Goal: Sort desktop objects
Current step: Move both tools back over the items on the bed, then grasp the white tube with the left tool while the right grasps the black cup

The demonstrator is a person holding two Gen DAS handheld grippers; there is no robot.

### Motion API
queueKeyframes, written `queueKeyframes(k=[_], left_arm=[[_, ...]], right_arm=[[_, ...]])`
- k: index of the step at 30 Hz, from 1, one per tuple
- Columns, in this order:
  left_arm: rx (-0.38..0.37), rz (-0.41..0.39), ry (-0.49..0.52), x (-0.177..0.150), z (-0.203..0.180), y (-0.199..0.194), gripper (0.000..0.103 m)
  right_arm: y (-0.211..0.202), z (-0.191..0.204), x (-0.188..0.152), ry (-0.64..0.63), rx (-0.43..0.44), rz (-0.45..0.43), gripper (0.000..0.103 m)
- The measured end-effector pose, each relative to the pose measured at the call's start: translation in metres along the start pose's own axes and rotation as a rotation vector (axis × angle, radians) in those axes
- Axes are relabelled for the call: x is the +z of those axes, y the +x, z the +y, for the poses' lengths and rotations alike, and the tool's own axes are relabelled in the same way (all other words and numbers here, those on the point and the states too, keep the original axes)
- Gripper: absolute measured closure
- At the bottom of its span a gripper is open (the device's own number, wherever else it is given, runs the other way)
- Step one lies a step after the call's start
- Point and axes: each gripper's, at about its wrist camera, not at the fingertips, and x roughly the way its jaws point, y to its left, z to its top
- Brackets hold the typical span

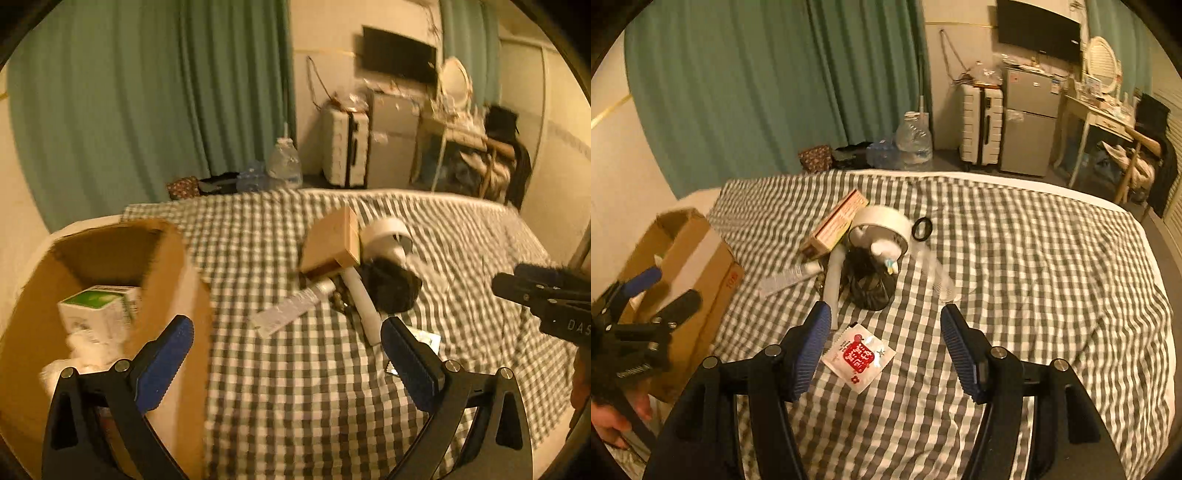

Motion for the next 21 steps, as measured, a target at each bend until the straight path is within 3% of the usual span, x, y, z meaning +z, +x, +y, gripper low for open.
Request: queueKeyframes(k=[4,9,21], left_arm=[[-0.031,0.075,0.010,-0.006,-0.011,0.043,0.000],[-0.006,0.179,0.026,-0.015,-0.007,0.092,0.000],[-0.035,0.190,0.058,-0.016,0.002,0.168,0.000]], right_arm=[[0.029,0.005,-0.002,-0.043,0.073,0.006,0.041],[0.064,0.005,-0.002,-0.101,0.084,-0.021,0.042],[0.130,-0.008,0.006,-0.078,0.121,0.024,0.042]])
